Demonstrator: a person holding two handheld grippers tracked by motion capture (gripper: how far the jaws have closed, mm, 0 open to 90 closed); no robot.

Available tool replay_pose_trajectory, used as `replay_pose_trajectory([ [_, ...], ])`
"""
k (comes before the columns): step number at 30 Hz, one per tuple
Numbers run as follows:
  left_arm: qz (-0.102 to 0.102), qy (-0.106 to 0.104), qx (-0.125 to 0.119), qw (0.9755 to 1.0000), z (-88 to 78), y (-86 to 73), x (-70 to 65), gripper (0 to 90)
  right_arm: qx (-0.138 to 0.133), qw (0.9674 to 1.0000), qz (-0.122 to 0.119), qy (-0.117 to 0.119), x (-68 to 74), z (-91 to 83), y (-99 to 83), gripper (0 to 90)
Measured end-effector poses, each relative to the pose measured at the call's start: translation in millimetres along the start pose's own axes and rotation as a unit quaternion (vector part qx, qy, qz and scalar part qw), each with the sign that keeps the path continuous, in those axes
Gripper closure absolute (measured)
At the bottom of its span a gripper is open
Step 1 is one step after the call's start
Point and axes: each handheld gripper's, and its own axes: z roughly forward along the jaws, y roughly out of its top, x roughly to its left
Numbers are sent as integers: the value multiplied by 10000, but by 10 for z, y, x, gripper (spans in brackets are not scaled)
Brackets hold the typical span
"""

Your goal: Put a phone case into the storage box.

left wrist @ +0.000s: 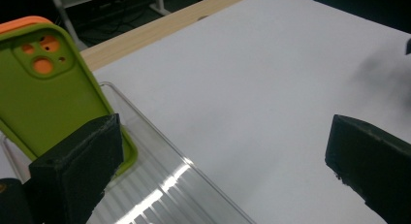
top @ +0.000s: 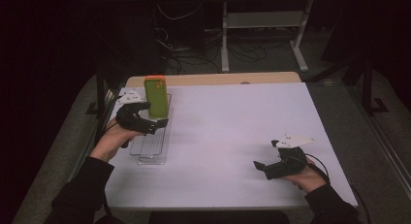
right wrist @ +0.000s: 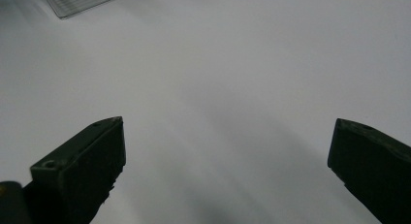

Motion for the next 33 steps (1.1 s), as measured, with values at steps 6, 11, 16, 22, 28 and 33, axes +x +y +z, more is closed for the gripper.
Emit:
replay_pose_trajectory([
  [6, 101, -77, -22, 9999, -63, -63, -109, 0, 27, 10000, -13, 31, 6, 11, 0, 0],
  [11, 127, -127, -32, 9998, -97, -142, -186, 0, -9, 10000, -88, 2, 1, 13, 3, 0],
  [16, 278, -9, 76, 9996, -98, -257, -276, 0, -7, 10000, -82, 21, 6, 11, 5, 0],
  [22, 339, -110, 53, 9993, -101, -410, -386, 0, -7, 10000, -68, 20, 5, 8, 8, 0],
  [28, 288, -182, -3, 9994, -153, -538, -450, 0, 3, 10000, -42, 28, 9, 1, 9, 0],
  [33, 233, -184, -67, 9995, -203, -666, -495, 0, -20, 10000, -87, 13, 6, -8, 12, 0],
])
